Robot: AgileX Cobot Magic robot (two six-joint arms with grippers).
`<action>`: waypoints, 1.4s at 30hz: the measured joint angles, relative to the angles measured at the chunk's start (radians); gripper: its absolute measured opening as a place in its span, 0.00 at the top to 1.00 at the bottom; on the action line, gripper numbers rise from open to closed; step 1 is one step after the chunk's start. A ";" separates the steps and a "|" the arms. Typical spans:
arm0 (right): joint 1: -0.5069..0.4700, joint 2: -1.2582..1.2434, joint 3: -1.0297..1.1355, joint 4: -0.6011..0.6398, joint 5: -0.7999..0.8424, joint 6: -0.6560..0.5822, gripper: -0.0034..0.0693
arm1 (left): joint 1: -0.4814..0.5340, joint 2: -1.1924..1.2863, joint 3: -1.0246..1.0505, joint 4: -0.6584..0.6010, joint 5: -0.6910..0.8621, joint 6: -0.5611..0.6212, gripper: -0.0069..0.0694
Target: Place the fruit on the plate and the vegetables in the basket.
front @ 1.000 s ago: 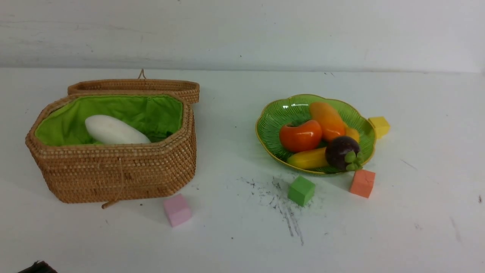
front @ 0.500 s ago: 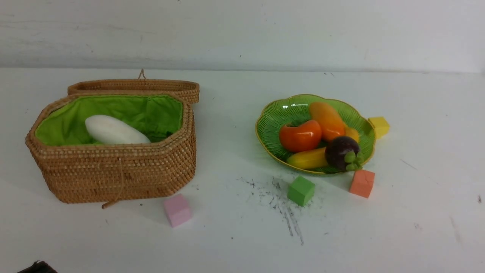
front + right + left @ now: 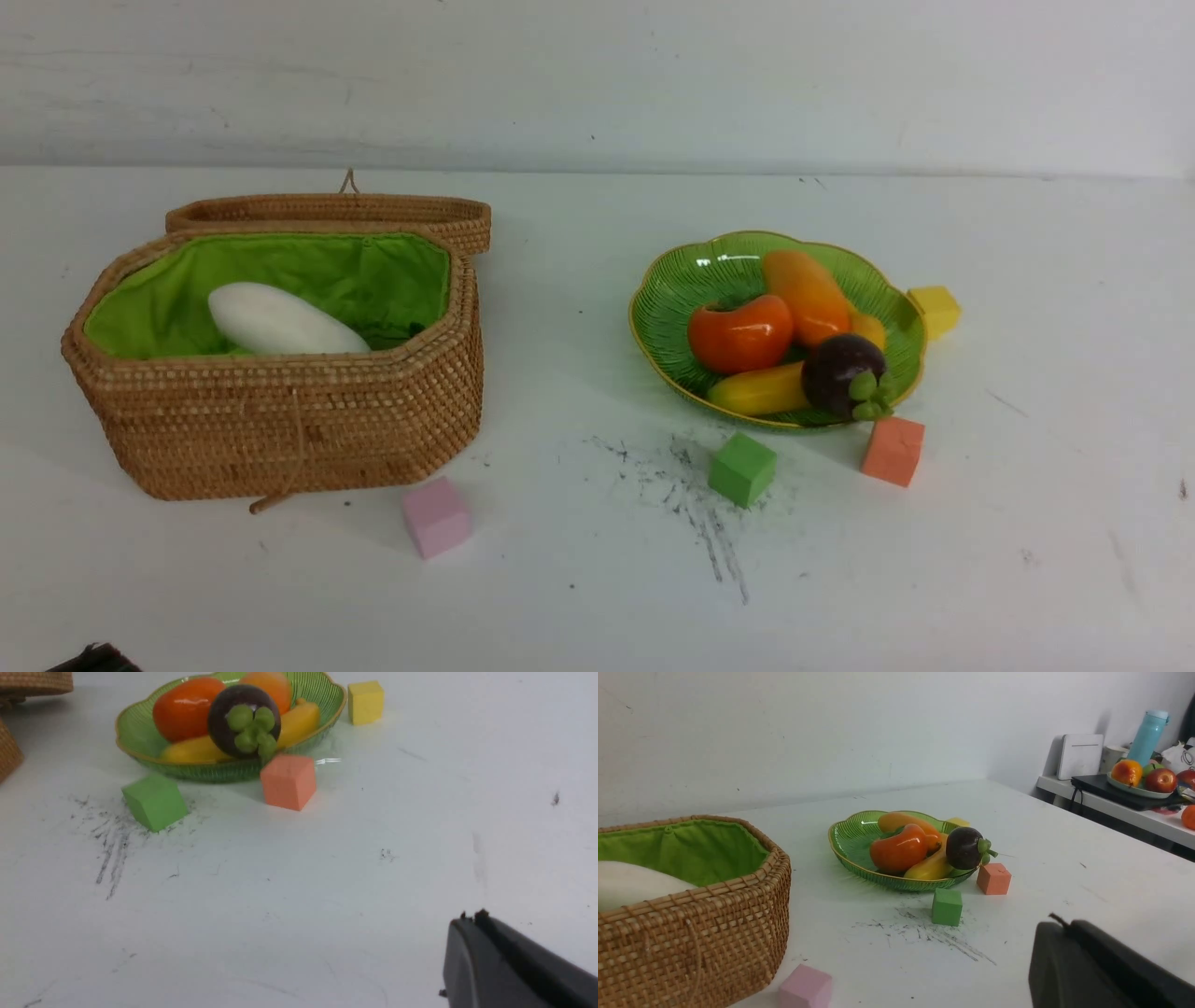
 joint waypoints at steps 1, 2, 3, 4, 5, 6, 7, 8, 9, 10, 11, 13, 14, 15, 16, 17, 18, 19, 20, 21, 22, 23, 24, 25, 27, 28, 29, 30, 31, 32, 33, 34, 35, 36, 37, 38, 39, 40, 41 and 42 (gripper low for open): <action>0.000 0.000 -0.001 -0.001 0.000 0.000 0.98 | 0.000 0.000 0.000 0.000 0.000 0.000 0.92; 0.000 0.000 -0.001 -0.003 0.003 0.000 0.98 | 0.000 0.000 0.000 0.000 0.000 0.000 0.92; 0.000 -0.001 -0.001 -0.003 0.004 0.000 0.98 | 0.000 0.000 0.000 0.000 0.000 0.000 0.92; 0.000 -0.001 -0.001 -0.003 0.004 0.000 0.98 | -0.001 0.000 0.000 0.000 0.000 0.000 0.92; 0.000 -0.001 -0.001 -0.003 0.004 0.000 0.98 | -0.002 0.000 0.000 0.000 0.000 0.000 0.92; 0.000 -0.001 -0.001 -0.003 0.004 0.000 0.97 | -0.003 0.000 0.000 0.000 0.000 0.000 0.92; 0.000 -0.001 -0.001 -0.003 0.004 0.000 0.97 | -0.003 0.000 0.000 0.000 0.000 0.000 0.92; 0.000 -0.001 -0.001 -0.003 0.004 0.000 0.97 | -0.003 0.000 0.000 0.000 0.000 0.000 0.91; 0.000 -0.001 -0.001 -0.003 0.004 0.000 0.97 | -0.003 0.000 0.000 0.000 0.000 0.000 0.91; 0.000 -0.001 -0.001 -0.003 0.004 0.000 0.97 | -0.003 0.000 0.000 0.000 0.000 0.000 0.91; 0.000 -0.001 -0.001 -0.003 0.004 0.000 0.97 | -0.003 0.000 0.000 0.000 0.000 0.000 0.91; 0.000 -0.001 -0.001 -0.003 0.004 0.000 0.97 | -0.003 0.000 0.000 0.000 0.000 0.000 0.91; 0.000 -0.001 -0.001 -0.003 0.004 0.000 0.97 | -0.003 0.000 0.000 0.000 0.000 0.000 0.91; 0.000 -0.001 -0.001 -0.003 0.004 0.000 0.97 | -0.003 0.000 0.000 0.000 0.000 0.000 0.91; 0.000 -0.001 -0.001 -0.003 0.005 0.000 0.96 | -0.003 0.000 0.000 0.000 0.000 0.000 0.90; 0.000 -0.001 -0.001 -0.003 0.005 0.000 0.96 | -0.003 0.000 0.000 0.000 0.000 0.000 0.90; 0.000 -0.001 -0.001 -0.003 0.005 0.000 0.96 | -0.003 0.000 0.000 0.000 0.000 0.000 0.90; 0.000 -0.001 -0.001 -0.003 0.005 0.000 0.96 | -0.003 0.000 0.000 0.000 0.000 0.000 0.90; 0.000 -0.001 -0.001 -0.003 0.005 0.000 0.96 | -0.003 0.000 0.000 0.000 0.000 0.000 0.90; 0.000 -0.001 -0.001 -0.003 0.005 0.000 0.96 | -0.003 0.000 0.000 0.000 0.000 0.000 0.90; 0.000 -0.001 -0.001 -0.003 0.005 0.000 0.96 | -0.003 0.000 0.000 0.000 -0.004 0.000 0.90; 0.000 -0.001 -0.001 -0.003 0.005 0.000 0.96 | -0.003 0.000 0.000 0.000 -0.005 0.000 0.90; 0.000 -0.001 -0.001 -0.003 0.005 0.000 0.96 | -0.003 0.000 0.000 0.000 -0.012 0.000 0.90; 0.000 -0.001 -0.001 -0.003 0.006 0.000 0.95 | -0.003 0.000 0.008 0.000 -0.045 0.000 0.90; 0.000 -0.001 -0.001 -0.003 0.006 0.000 0.95 | -0.003 0.000 0.032 0.005 -0.110 -0.003 0.89; 0.000 -0.001 -0.001 -0.003 0.006 0.000 0.95 | 0.003 0.000 0.048 0.007 -0.135 -0.010 0.89; 0.000 -0.001 -0.001 -0.003 0.006 0.000 0.95 | 0.013 0.000 0.064 0.016 -0.181 -0.025 0.90; 0.000 -0.001 -0.001 -0.003 0.006 0.000 0.95 | 0.036 0.000 0.083 0.031 -0.221 -0.055 0.91; 0.000 -0.001 -0.001 -0.003 0.006 0.000 0.95 | 0.086 0.000 0.104 0.065 -0.252 -0.101 0.93; 0.000 -0.001 -0.001 -0.003 0.006 0.000 0.95 | 0.112 -0.003 0.117 0.098 -0.261 -0.136 0.93; 0.000 -0.001 -0.001 -0.003 0.006 0.000 0.95 | 0.157 -0.009 0.130 0.138 -0.261 -0.175 0.93; 0.000 -0.001 -0.001 -0.003 0.007 0.000 0.95 | 0.193 -0.018 0.143 0.185 -0.254 -0.217 0.93; 0.000 -0.001 -0.001 -0.003 0.007 0.000 0.95 | 0.219 -0.027 0.153 0.223 -0.244 -0.251 0.93; 0.000 -0.001 -0.002 -0.003 0.007 0.000 0.95 | 0.274 -0.042 0.176 0.317 -0.209 -0.334 0.93; 0.000 -0.001 -0.002 -0.003 0.007 0.000 0.95 | 0.309 -0.045 0.204 0.404 -0.172 -0.418 0.93; 0.000 -0.001 -0.002 -0.003 0.007 0.000 0.95 | 0.330 -0.045 0.227 0.456 -0.157 -0.474 0.93; 0.000 -0.001 -0.002 -0.003 0.007 0.000 0.95 | 0.334 -0.045 0.232 0.456 -0.157 -0.484 0.93; 0.000 -0.001 -0.002 -0.003 0.008 0.000 0.95 | 0.349 -0.045 0.260 0.520 -0.128 -0.557 0.93; 0.000 -0.001 -0.002 -0.003 0.008 0.000 0.95 | 0.351 -0.045 0.271 0.545 -0.102 -0.585 0.93; 0.000 -0.001 -0.002 -0.003 0.008 0.000 0.95 | 0.352 -0.045 0.275 0.561 -0.068 -0.620 0.93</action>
